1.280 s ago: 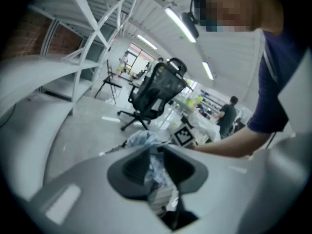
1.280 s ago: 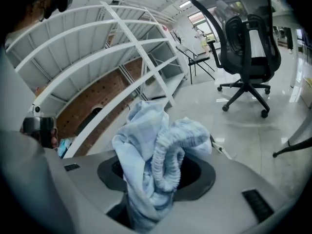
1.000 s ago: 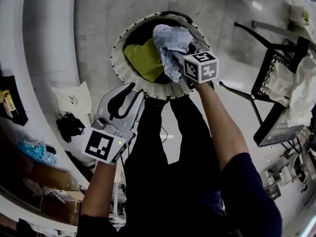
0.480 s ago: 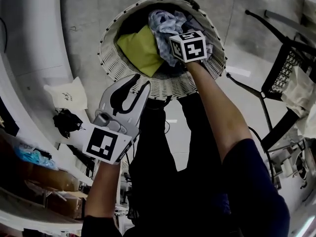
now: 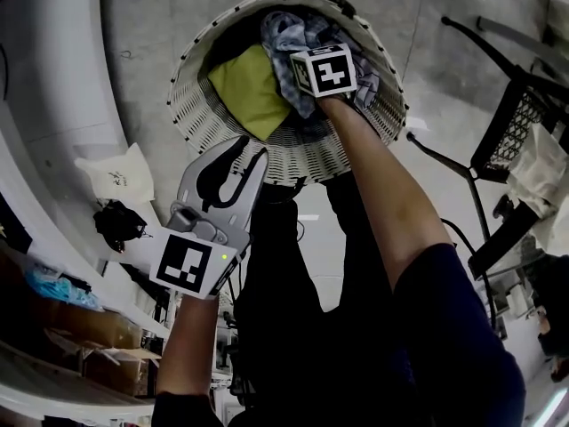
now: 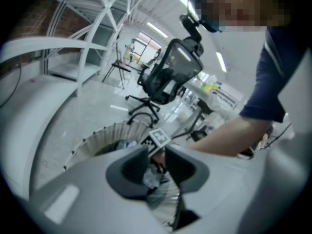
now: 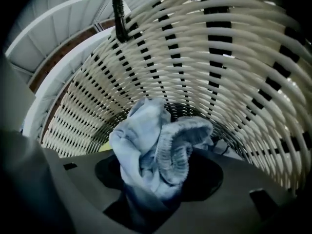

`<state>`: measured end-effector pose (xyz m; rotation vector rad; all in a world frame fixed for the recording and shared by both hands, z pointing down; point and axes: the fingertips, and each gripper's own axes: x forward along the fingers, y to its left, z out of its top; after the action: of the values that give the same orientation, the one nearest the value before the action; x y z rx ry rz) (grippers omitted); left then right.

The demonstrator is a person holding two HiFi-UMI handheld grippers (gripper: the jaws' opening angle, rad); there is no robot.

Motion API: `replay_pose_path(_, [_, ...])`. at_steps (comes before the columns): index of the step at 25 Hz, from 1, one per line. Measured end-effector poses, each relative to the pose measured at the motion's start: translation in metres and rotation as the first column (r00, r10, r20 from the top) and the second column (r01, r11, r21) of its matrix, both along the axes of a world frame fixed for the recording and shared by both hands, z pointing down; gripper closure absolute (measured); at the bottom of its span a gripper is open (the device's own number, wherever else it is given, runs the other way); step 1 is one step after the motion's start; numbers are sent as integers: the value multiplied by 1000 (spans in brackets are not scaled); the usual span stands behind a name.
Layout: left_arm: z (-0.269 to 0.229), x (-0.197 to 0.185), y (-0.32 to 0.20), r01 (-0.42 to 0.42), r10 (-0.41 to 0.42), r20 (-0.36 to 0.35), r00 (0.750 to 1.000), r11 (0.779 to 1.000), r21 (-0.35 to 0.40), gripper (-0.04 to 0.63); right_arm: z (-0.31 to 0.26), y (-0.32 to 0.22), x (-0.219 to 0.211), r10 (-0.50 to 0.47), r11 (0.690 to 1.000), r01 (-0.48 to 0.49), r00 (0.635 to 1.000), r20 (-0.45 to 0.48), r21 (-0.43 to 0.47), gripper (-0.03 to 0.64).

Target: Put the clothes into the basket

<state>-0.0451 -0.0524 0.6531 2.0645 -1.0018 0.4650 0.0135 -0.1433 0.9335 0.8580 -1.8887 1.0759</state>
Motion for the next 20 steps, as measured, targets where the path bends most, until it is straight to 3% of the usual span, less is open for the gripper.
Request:
replay_pose_path(6, [-11, 1, -2, -28, 28, 19, 999, 1000, 8, 505, -29, 6, 9, 42, 999, -41, 997, 58, -19, 313])
replay_pose_path(20, [-101, 6, -8, -58, 55, 43, 998, 996, 68, 505, -146, 17, 33, 53, 995, -58, 996, 66, 75, 308])
